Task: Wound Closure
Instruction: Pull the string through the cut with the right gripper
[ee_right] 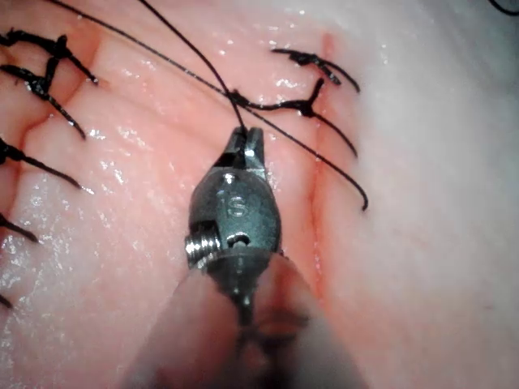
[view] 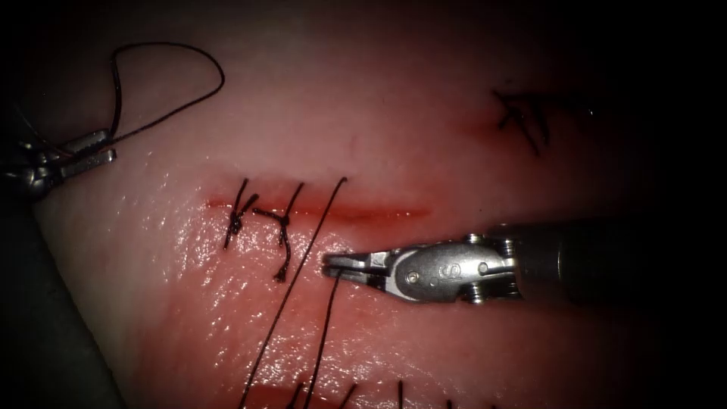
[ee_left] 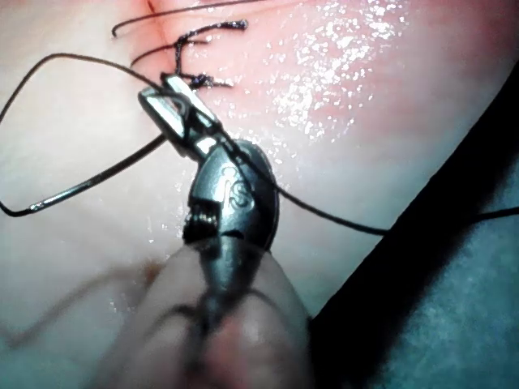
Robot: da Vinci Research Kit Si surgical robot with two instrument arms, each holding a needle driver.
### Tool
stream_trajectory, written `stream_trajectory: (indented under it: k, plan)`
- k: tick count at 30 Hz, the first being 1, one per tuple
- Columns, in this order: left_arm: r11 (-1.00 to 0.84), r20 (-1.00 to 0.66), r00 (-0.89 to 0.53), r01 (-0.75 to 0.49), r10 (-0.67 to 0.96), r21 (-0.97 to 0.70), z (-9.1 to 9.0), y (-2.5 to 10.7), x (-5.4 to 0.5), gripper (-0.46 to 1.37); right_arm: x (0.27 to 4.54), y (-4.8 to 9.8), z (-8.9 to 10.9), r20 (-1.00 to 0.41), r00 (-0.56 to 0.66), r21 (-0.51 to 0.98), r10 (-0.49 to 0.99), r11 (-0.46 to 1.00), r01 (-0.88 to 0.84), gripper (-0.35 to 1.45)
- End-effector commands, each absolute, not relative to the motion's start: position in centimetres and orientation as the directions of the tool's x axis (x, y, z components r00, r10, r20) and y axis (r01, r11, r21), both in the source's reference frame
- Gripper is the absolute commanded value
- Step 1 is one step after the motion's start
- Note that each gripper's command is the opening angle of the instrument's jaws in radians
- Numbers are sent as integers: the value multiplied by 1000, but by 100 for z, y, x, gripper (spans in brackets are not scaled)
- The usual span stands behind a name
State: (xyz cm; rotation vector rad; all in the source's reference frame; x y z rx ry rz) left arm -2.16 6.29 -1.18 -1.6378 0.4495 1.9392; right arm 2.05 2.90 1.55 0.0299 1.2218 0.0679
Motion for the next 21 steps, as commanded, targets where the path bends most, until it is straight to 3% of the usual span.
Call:
stream_trajectory:
  k: [1, 21]
  plan:
    - [-793, -975, -101, -601, 197, -99, -118, 629, -216, -43, 204, 290, 153, -937, 342, 60, 70, 997, -40, -35]
    - [-793, -975, -101, -601, 197, -99, -118, 629, -216, -43, 205, 248, 110, -925, 377, 75, 52, 996, 46, -35]
